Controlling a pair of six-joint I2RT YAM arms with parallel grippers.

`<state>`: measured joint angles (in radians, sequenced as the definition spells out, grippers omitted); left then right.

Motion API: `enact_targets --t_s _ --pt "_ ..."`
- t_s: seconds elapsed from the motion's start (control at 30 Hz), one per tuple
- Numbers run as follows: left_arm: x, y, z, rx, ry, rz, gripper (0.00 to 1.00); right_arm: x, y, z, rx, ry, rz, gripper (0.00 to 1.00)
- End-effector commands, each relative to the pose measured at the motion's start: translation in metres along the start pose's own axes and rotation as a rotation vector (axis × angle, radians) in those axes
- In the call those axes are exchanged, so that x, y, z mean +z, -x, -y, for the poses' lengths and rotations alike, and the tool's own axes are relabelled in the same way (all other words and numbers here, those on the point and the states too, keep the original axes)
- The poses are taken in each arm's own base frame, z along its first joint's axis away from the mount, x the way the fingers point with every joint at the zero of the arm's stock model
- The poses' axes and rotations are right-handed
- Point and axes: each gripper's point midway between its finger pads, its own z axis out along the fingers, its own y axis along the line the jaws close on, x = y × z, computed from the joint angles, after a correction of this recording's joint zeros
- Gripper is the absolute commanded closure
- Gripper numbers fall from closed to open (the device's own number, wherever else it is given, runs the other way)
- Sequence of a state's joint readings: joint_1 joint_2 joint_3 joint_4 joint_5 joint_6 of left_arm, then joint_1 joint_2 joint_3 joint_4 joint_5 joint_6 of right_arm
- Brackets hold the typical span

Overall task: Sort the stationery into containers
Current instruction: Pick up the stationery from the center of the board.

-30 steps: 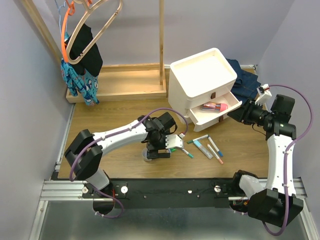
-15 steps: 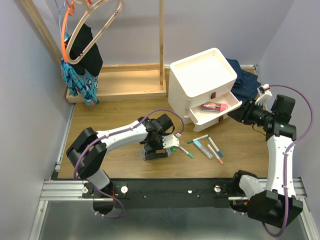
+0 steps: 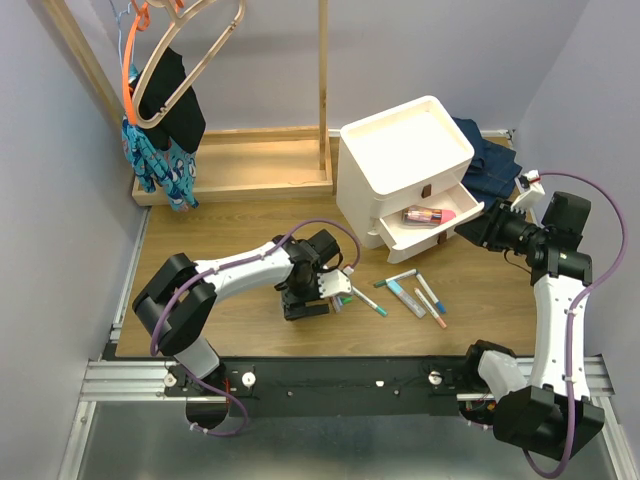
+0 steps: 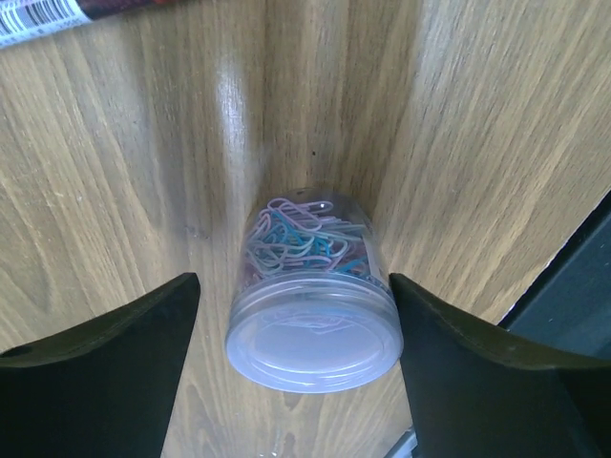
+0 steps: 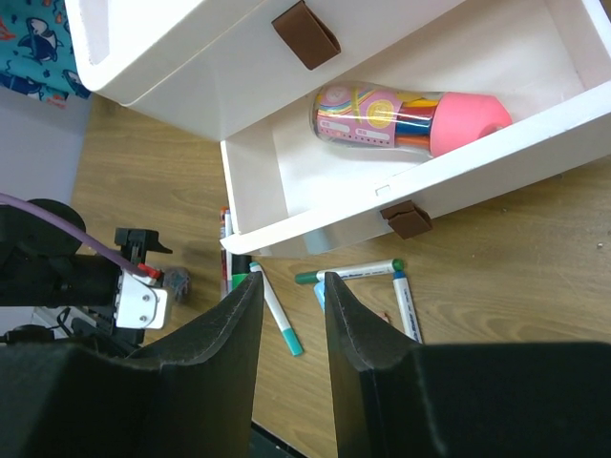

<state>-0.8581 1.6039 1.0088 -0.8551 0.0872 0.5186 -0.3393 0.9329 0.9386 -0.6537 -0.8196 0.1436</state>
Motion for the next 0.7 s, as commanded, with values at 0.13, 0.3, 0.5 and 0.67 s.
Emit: enact_targets --t_s 0.13,0.3,0.5,0.67 --pt "-0.016 0.006 0.002 -0.014 -0.035 0.04 0.39 0.0 0.001 0.001 -0.011 -0.014 0.018 0.6" --pt "-0.075 0.05 0.006 0.067 -0.077 0.168 0.4 -0.001 0.001 0.003 0.001 -0.029 0.013 0.6" --pt "-0.16 0.119 -0.002 0.209 -0.048 0.33 0.39 0.001 -0.001 0.013 0.007 -0.077 0.013 0.61" --pt "-0.214 0.18 -0.016 0.273 0.039 0.477 0.37 0.001 0.0 0.019 0.01 -0.107 0.017 0.61"
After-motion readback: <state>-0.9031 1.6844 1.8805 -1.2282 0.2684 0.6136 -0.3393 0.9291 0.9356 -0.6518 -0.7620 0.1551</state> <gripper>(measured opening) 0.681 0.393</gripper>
